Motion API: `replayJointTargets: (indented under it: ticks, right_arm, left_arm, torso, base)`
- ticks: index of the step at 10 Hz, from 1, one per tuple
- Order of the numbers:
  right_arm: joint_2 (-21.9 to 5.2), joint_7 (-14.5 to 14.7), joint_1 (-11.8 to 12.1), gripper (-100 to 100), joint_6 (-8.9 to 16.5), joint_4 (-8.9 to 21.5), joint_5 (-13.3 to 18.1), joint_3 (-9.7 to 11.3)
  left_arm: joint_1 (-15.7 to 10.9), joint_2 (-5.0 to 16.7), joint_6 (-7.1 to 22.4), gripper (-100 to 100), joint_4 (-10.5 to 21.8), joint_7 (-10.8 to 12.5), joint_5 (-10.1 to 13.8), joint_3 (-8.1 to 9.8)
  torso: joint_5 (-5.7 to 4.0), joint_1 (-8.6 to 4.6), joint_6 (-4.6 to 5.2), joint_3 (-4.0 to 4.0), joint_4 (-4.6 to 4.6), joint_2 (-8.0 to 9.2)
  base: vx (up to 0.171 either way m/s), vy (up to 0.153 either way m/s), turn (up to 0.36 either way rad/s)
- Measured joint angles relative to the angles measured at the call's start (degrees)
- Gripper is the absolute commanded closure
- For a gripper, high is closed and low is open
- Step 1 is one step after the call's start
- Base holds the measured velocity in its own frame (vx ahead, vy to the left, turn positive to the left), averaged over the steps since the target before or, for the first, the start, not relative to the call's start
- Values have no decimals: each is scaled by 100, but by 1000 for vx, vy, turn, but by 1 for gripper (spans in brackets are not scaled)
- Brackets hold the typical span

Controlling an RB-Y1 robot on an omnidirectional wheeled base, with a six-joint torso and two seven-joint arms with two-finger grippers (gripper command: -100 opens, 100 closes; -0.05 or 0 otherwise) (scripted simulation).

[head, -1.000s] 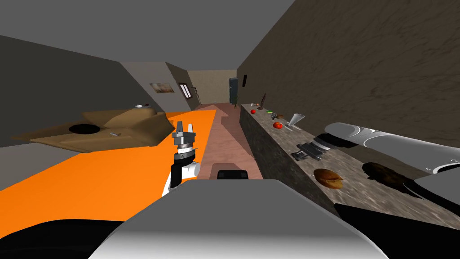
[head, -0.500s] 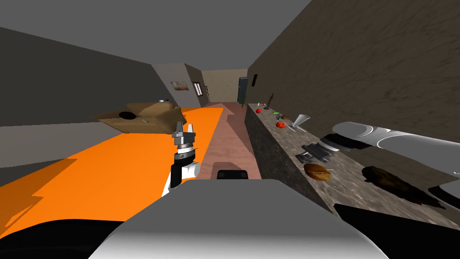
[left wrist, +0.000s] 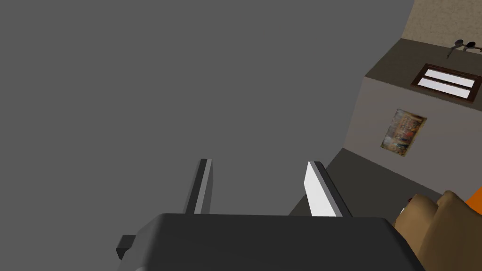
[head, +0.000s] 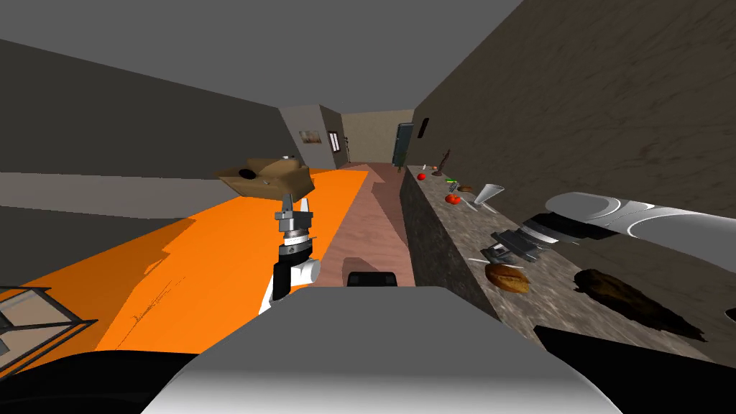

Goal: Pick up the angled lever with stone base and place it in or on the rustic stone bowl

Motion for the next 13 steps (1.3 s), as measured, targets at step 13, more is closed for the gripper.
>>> replayJointTargets:
  ticks: [13]
  right_arm:
    - [-637, -1782, 52, 100, -92, 264, -164, 72]
  left_arm:
    - [4, 1, 0, 0, 0, 0, 0, 2]
  torso:
    - [1, -19, 20, -32, -8, -65]
  base:
    - [-267, -137, 252]
